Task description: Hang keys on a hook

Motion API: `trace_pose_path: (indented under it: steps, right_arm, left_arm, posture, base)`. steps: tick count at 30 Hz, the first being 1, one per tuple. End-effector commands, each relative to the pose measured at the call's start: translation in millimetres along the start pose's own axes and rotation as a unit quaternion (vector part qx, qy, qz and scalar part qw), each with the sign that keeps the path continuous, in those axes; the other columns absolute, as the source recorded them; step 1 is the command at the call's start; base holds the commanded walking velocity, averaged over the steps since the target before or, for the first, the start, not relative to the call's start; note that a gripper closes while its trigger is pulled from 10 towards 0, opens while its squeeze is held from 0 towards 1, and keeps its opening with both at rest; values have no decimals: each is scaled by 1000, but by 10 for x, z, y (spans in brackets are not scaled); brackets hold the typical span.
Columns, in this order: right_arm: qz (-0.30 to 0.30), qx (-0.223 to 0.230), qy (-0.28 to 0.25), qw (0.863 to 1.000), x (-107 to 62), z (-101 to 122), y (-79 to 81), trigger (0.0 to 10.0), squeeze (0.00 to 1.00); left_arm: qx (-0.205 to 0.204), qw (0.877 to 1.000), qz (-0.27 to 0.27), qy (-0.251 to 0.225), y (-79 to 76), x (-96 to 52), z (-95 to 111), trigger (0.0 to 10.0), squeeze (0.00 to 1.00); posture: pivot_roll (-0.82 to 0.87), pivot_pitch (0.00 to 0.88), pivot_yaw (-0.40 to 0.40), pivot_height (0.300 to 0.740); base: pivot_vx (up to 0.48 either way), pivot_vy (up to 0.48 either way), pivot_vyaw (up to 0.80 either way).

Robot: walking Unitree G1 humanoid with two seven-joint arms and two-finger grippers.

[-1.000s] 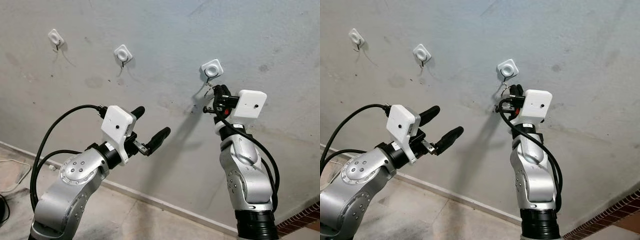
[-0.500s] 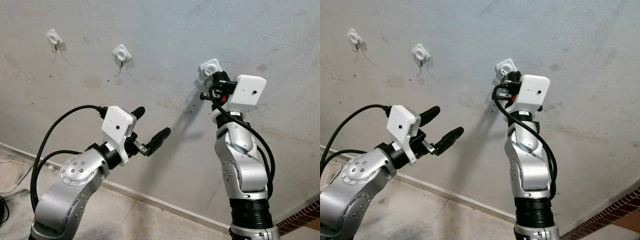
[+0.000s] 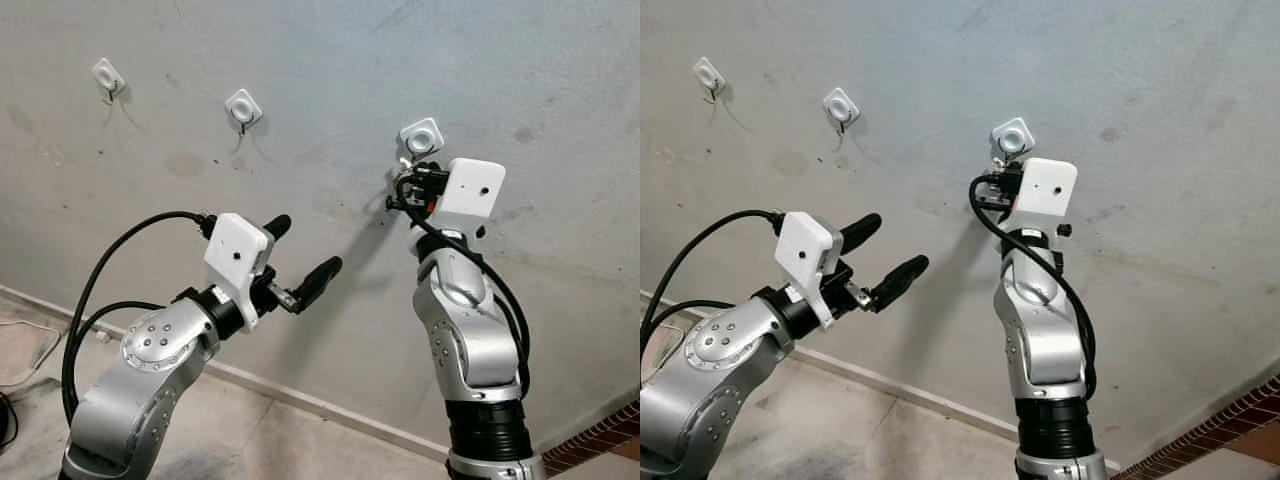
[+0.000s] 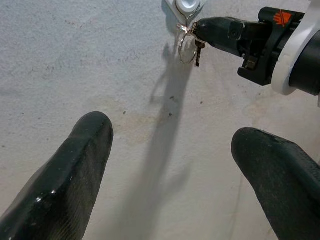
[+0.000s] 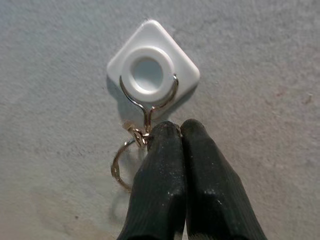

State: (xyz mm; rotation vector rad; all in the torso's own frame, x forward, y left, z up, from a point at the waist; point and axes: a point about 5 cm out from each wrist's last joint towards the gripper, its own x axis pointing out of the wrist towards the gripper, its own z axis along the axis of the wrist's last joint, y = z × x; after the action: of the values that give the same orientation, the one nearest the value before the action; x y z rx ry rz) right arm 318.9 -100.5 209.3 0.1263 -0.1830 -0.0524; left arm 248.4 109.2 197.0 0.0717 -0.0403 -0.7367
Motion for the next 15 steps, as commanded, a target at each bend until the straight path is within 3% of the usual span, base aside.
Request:
trace_pose_path:
  steps: [1,15]
  right_arm:
    - [-7,-5,-2,1000,16,48,10,10000,0]
    - [1,-5,18,1000,-90,-81,-22,10000,0]
  left_arm:
    - [3,1000,0,1,-11,-1,-10,10000,0]
    - [4,1000,-1,-6,-16,21,11,10000,0]
  posture:
    - [238,0,-25,740]
    - [231,0,-24,740]
  base:
    - [0,0,0]
    - [0,0,0]
